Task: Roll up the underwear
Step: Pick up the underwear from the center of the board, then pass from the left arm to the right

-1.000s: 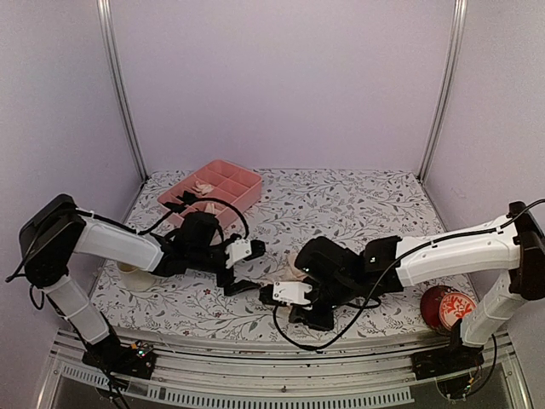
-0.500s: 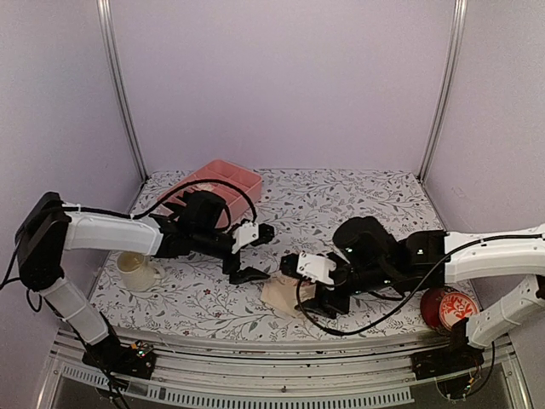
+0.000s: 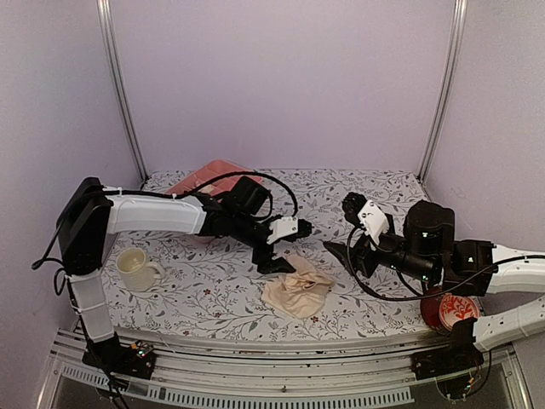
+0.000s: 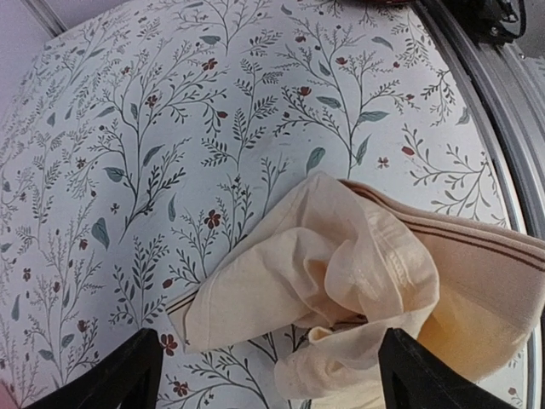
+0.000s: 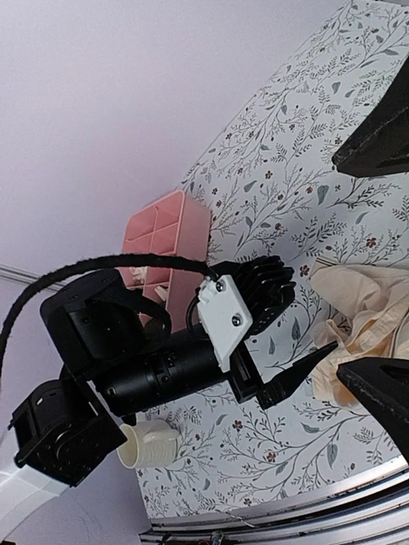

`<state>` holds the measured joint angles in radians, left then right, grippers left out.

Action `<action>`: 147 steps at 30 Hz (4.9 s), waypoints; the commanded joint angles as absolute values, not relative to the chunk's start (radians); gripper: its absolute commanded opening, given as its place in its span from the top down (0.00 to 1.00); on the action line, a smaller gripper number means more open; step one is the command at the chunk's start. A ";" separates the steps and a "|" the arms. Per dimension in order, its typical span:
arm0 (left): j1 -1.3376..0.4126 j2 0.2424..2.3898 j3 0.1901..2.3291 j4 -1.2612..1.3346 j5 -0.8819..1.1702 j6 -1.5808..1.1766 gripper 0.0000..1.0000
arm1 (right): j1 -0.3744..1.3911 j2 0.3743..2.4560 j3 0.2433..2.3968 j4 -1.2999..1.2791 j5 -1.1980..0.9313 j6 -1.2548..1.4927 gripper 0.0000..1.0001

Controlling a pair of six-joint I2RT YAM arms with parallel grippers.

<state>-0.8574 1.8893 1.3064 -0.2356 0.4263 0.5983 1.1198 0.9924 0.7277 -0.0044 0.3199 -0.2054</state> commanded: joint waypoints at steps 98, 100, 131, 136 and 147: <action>-0.868 1.263 1.266 -0.131 0.226 0.503 1.00 | 0.894 1.386 0.511 0.580 -0.063 -0.189 0.06; -0.869 1.254 1.265 -0.130 0.231 0.502 1.00 | 0.889 1.391 0.513 0.601 -0.097 -0.186 0.09; -0.846 1.198 1.173 -0.098 0.173 0.510 1.00 | 0.827 1.365 0.795 0.122 0.044 -0.141 0.98; -0.776 1.226 1.013 -0.028 0.168 0.492 1.00 | 0.847 1.287 0.963 -0.274 0.074 -0.091 0.98; -0.730 1.445 0.883 0.080 0.175 0.439 0.78 | 0.967 1.611 1.287 -0.736 0.090 0.035 0.98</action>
<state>-0.7429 1.4250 0.8833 0.0113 0.1711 0.4553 0.9386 1.5040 1.2396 -0.5167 0.0734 -0.0410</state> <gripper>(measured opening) 0.114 0.021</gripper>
